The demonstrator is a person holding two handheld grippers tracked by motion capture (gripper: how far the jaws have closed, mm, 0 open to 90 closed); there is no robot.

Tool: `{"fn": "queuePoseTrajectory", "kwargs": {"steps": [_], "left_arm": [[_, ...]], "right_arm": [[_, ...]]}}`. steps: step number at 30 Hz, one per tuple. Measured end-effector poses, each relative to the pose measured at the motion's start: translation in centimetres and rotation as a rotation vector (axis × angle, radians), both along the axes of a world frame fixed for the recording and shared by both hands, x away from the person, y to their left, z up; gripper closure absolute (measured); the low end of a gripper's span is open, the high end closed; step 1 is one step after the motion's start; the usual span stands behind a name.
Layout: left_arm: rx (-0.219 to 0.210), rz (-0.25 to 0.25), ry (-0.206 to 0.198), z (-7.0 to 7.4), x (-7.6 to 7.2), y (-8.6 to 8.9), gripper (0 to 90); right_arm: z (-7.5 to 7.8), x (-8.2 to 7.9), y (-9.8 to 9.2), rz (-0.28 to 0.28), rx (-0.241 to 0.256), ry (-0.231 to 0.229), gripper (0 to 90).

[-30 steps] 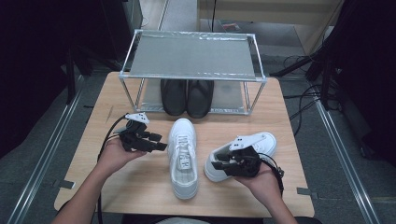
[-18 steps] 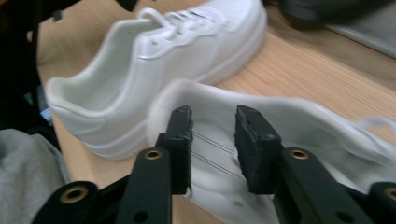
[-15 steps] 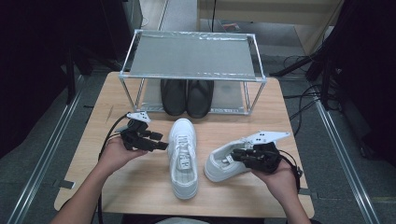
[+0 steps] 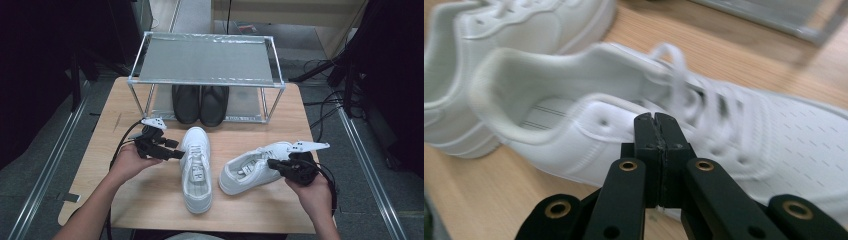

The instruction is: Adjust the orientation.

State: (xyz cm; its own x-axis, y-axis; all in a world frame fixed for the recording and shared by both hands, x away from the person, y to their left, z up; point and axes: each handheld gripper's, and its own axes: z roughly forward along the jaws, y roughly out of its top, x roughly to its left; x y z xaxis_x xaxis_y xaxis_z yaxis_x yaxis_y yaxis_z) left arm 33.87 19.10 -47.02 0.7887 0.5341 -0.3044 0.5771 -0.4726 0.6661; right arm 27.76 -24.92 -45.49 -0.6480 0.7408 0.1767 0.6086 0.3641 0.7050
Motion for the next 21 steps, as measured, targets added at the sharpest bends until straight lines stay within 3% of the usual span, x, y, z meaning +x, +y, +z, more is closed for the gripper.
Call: {"fn": "queuePoseTrajectory", "kwargs": {"steps": [5,7,10,21], "left_arm": [[-0.002,-0.004,0.001,0.0,0.1,-0.2,42.4],[-0.003,-0.006,0.003,-0.1,0.1,-0.2,42.5],[0.0,-0.005,0.002,0.0,0.1,-0.2,42.5],[0.007,0.016,-0.003,-0.2,-0.5,0.5,42.0]], "right_arm": [[-0.6,0.4,-1.6,-0.077,-0.03,0.025,90.0],[-1.0,0.6,-2.1,-0.093,-0.032,0.055,90.0],[-1.7,1.2,-2.1,-0.074,-0.027,0.094,90.0],[-2.0,2.3,-1.6,-0.057,-0.036,0.093,90.0]]}}
